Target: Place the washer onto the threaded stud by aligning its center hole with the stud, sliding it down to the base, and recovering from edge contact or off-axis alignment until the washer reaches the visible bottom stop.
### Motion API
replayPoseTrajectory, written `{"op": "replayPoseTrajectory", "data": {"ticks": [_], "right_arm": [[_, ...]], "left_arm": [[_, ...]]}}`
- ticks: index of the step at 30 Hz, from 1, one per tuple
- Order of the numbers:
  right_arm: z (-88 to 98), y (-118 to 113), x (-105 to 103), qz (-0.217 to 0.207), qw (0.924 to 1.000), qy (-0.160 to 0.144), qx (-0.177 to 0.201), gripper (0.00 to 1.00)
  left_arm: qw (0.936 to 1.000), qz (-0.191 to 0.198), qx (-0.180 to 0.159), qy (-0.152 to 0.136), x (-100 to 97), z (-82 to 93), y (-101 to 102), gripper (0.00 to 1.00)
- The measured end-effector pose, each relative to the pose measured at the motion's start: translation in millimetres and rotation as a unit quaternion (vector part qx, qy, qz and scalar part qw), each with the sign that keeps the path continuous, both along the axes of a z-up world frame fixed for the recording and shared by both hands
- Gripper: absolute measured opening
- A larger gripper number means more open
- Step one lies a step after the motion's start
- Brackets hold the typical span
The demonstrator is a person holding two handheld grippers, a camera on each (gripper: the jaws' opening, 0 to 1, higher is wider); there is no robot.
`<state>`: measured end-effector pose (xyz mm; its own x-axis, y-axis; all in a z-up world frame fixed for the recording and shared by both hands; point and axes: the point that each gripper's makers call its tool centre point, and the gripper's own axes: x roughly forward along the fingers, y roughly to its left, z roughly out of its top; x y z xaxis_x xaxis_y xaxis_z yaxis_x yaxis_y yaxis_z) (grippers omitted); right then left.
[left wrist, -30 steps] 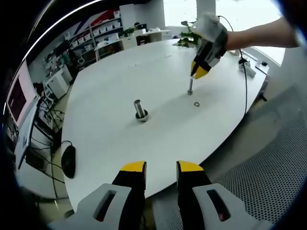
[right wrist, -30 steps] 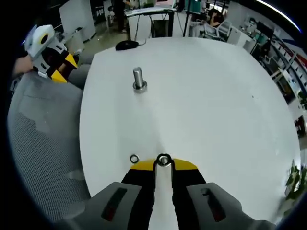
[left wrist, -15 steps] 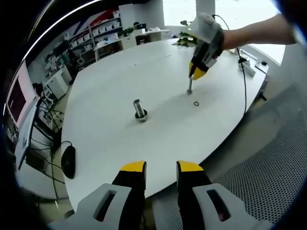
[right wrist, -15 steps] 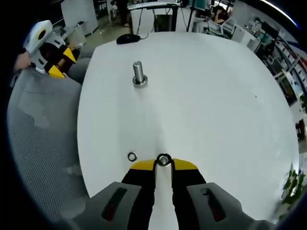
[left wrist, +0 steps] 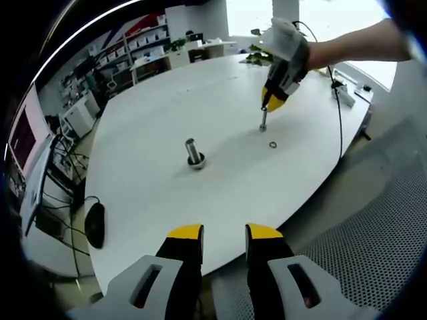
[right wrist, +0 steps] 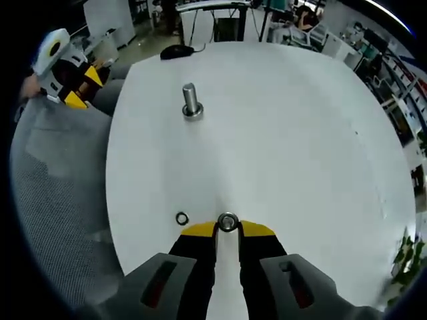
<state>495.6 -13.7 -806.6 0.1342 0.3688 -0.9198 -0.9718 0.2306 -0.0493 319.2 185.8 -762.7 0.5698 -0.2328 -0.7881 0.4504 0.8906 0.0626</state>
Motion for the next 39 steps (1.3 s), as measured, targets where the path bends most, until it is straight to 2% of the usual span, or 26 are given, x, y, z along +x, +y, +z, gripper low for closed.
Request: {"op": "replayPoseTrajectory", "data": {"ticks": [20, 39], "right_arm": [[-8.4, -0.8, 0.3, -0.002, 0.9999, 0.007, -0.010, 0.13], [-37.9, -10.9, -2.1, -0.015, 0.9990, 0.025, -0.035, 0.13]], "left_arm": [[1.0000, 0.001, -0.001, 0.001, 0.3, -0.5, 0.2, 0.23], [1.0000, 0.005, -0.004, 0.001, 0.4, -0.2, 0.8, 0.23]]}}
